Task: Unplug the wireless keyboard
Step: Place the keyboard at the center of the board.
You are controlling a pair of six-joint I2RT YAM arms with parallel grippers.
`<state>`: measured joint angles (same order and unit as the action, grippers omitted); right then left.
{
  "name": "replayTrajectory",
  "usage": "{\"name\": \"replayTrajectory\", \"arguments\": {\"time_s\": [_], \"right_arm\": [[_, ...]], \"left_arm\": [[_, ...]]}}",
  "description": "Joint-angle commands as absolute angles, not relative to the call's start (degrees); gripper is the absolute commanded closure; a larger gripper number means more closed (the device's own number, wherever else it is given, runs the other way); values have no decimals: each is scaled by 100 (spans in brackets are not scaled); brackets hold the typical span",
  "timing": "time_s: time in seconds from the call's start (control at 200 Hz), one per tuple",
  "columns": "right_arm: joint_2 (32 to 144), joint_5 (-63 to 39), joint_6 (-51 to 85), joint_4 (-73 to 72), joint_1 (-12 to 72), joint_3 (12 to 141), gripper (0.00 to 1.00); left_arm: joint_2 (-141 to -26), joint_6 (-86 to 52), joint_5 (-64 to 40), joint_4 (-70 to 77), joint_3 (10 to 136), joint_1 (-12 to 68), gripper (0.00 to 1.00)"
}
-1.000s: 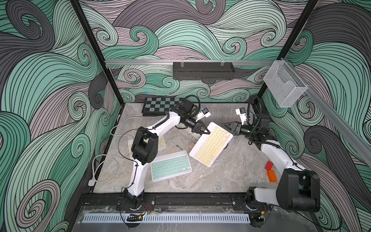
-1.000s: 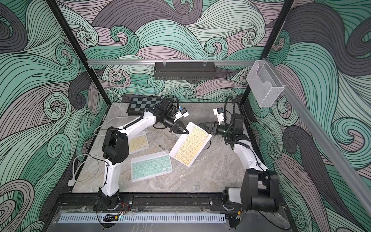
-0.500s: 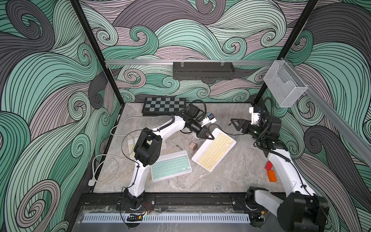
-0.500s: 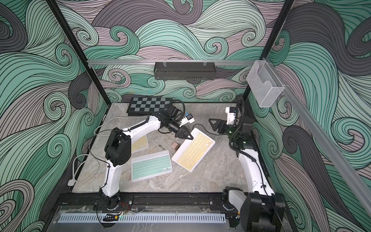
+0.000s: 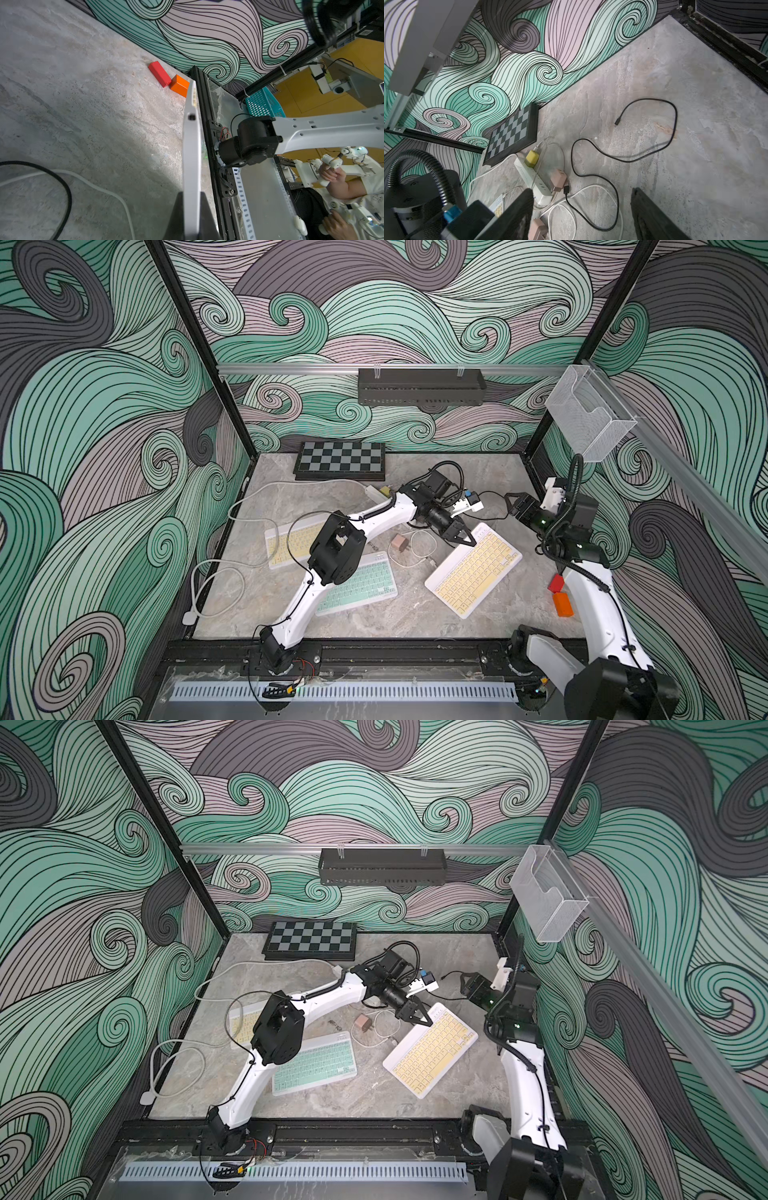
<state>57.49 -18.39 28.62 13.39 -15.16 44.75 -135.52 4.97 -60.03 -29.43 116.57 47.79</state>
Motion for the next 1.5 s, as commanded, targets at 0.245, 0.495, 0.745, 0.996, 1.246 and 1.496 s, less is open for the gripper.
{"name": "replayTrajectory", "arguments": {"time_s": [0.245,0.495,0.745,0.996,1.246,1.496], "right_arm": [[5799,-1494,2984,1368,-1635,3995,24],[5977,-1522,2969,1180,-1644,3815,24],[6158,-1614,2917,1119,-1652,3792,24],[6266,-1642,2918,1042,-1652,3780,23],[6307,-1644,2917,993,-1651,3742,23],[6328,-1670,2913,932,-1652,3698,22]], "left_arm": [[-14700,-93,-5070,-2323,12502,4898,95],[-15060,-447,-4819,-2026,12625,4922,87],[-15102,-499,-4735,-2009,12749,4922,75],[-15084,-574,-4806,-2006,12848,4917,70],[-14974,-488,-4863,-2212,12929,4922,61],[-14315,-348,-4759,-2217,12583,4919,58]]}}
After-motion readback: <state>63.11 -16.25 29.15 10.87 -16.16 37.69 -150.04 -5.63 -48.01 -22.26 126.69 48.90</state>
